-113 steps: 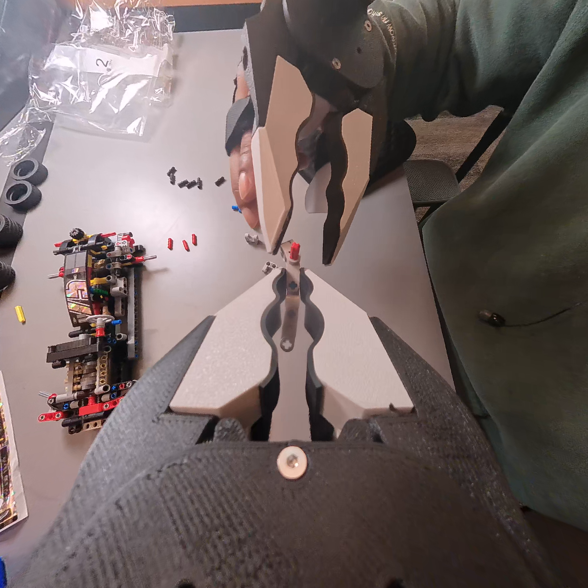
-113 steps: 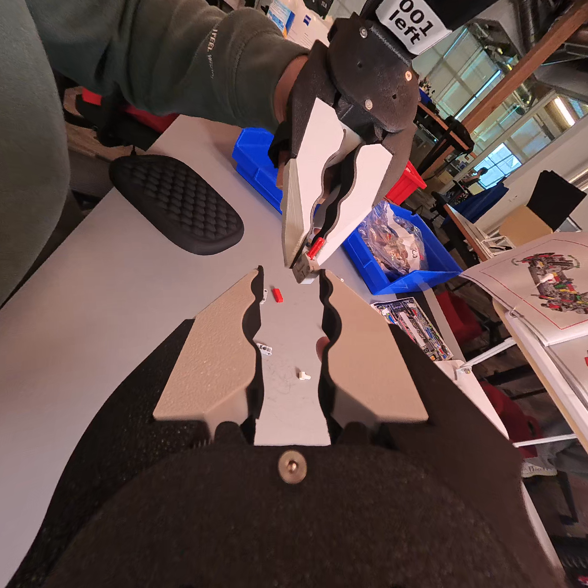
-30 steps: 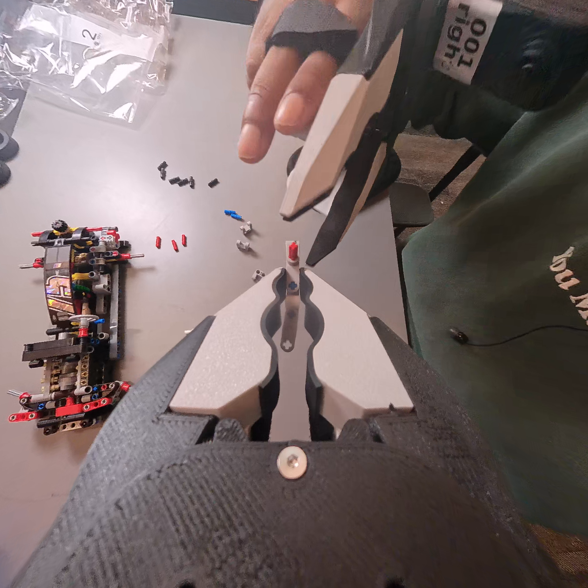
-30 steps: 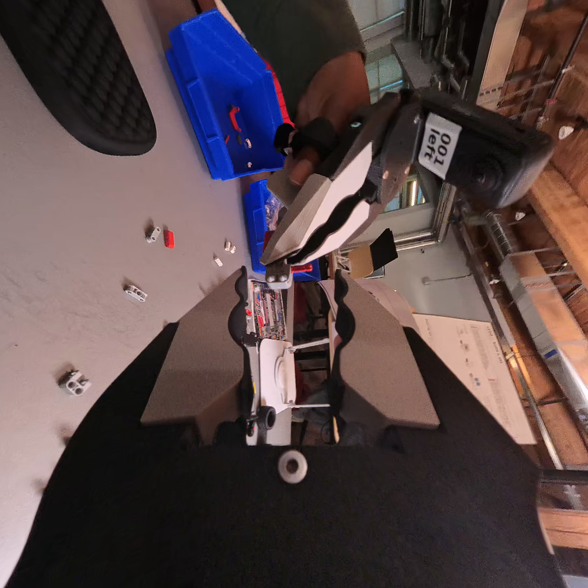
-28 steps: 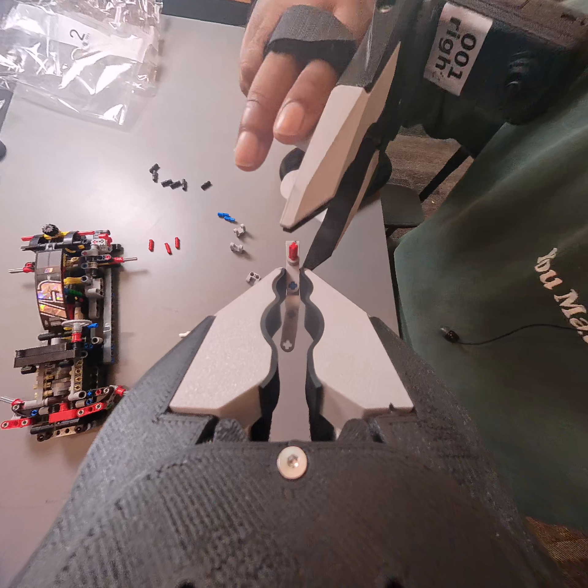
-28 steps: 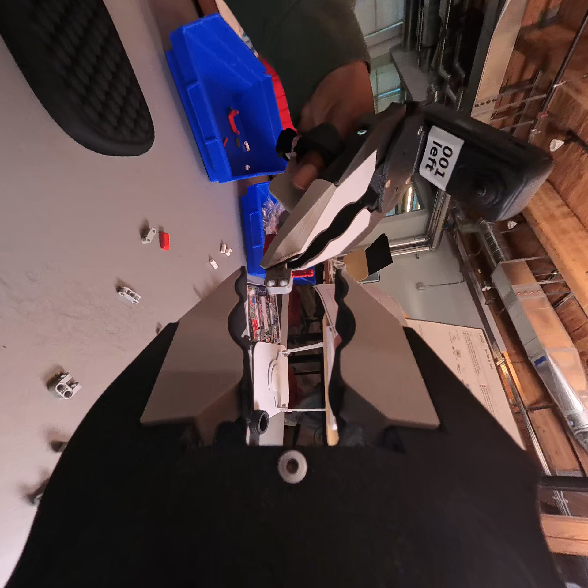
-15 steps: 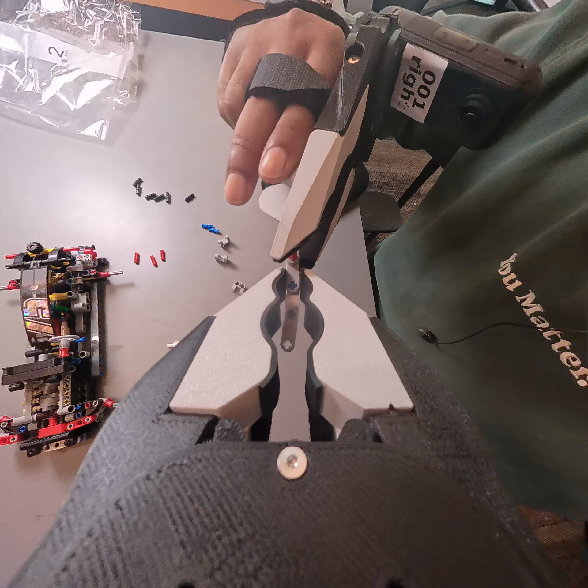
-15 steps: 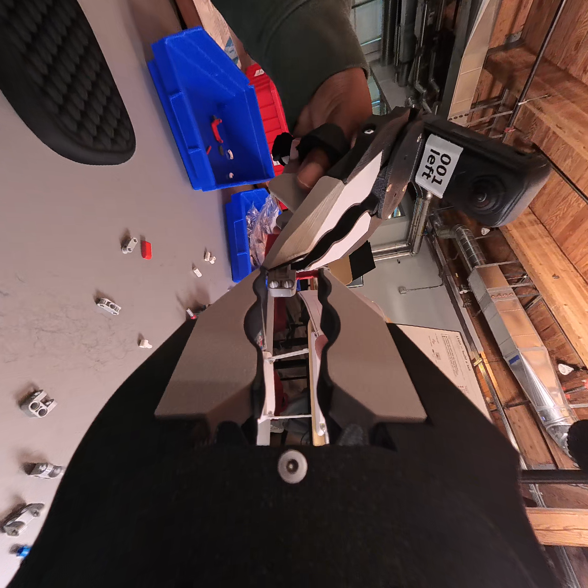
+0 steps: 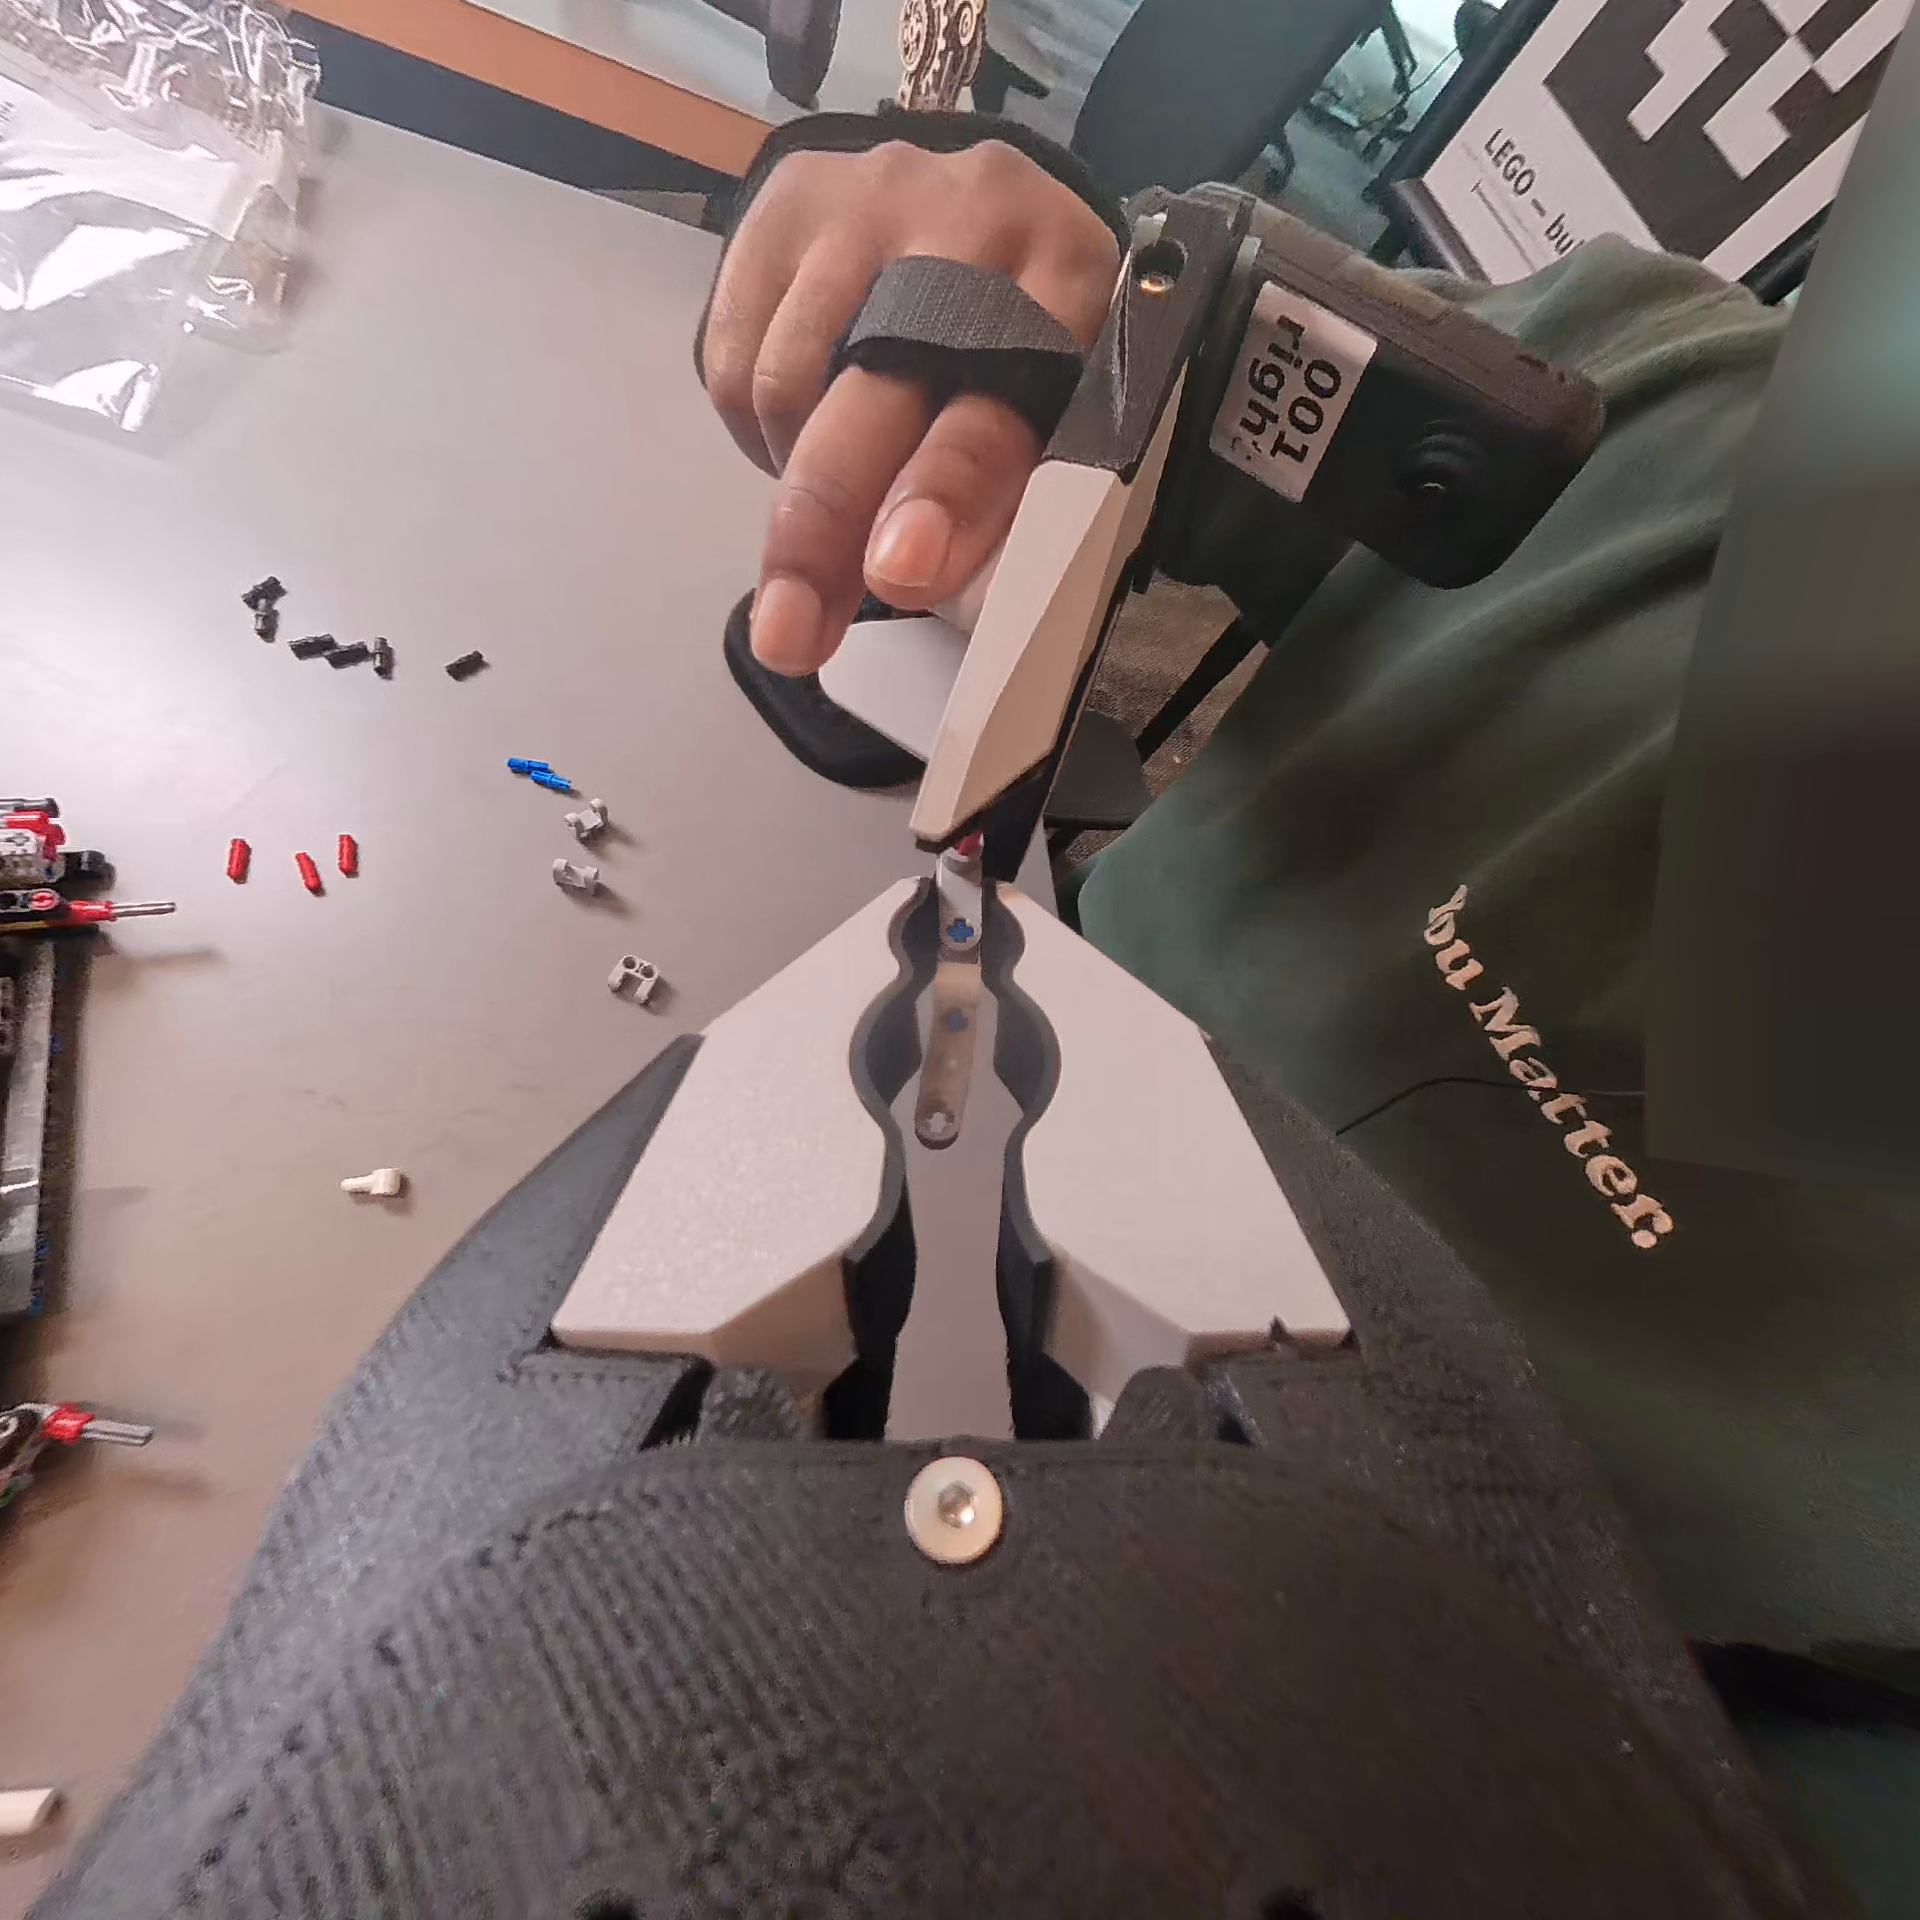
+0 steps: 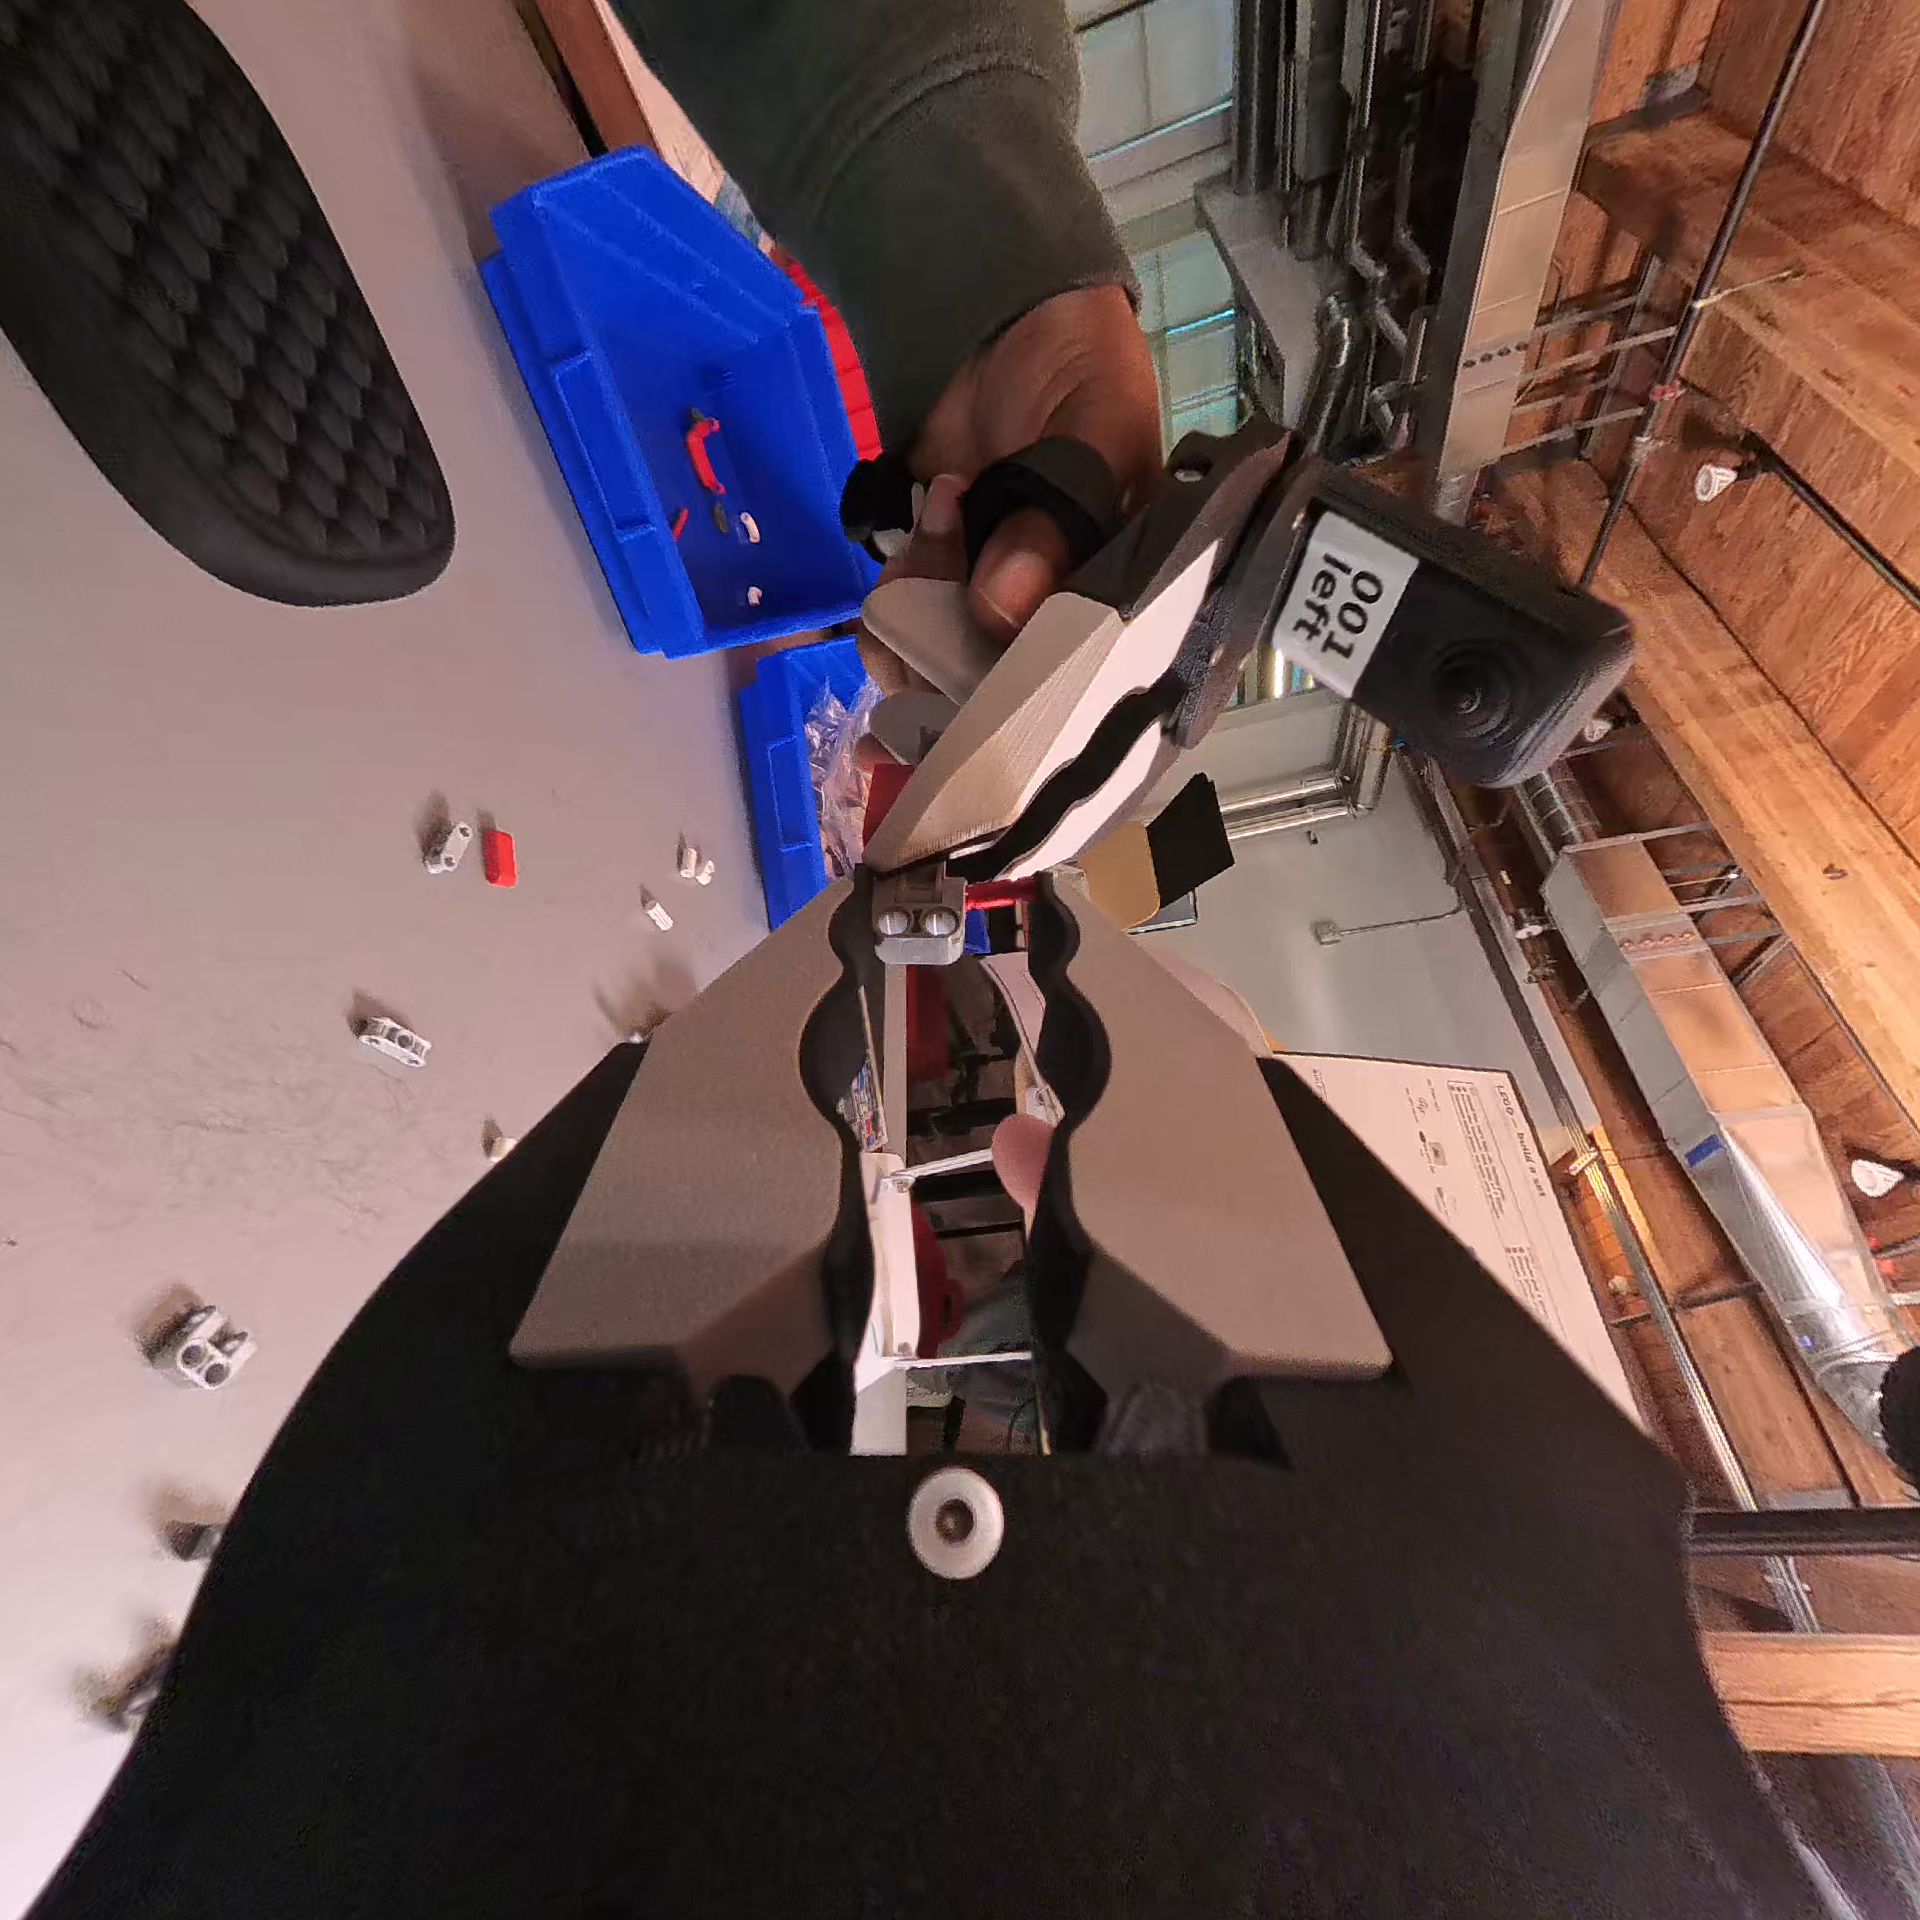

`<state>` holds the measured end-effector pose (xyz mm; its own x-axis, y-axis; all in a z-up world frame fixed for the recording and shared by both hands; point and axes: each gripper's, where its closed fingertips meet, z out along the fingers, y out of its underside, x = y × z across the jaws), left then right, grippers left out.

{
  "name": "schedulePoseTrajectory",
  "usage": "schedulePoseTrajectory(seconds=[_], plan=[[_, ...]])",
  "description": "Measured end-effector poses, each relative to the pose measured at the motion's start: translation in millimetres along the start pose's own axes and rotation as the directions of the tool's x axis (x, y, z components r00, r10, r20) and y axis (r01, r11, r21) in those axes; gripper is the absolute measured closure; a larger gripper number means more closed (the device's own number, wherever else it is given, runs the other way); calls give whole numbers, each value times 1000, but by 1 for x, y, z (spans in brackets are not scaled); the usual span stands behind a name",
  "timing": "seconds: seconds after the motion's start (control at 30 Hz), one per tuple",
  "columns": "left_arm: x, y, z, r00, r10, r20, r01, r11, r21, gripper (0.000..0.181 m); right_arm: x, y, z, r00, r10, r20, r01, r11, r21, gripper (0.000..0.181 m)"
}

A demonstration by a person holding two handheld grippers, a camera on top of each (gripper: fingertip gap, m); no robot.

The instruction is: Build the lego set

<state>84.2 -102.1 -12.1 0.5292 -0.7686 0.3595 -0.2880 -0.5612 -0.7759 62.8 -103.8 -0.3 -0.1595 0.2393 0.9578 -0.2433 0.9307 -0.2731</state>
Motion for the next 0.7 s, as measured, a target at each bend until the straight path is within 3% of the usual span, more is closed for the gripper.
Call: schedulePoseTrajectory(seconds=[0.7], plan=[[13, -14, -5, 985, -75, -158, 104, 978, 182, 176, 13, -5, -3, 990, 109, -87, -107, 994, 26, 157]])
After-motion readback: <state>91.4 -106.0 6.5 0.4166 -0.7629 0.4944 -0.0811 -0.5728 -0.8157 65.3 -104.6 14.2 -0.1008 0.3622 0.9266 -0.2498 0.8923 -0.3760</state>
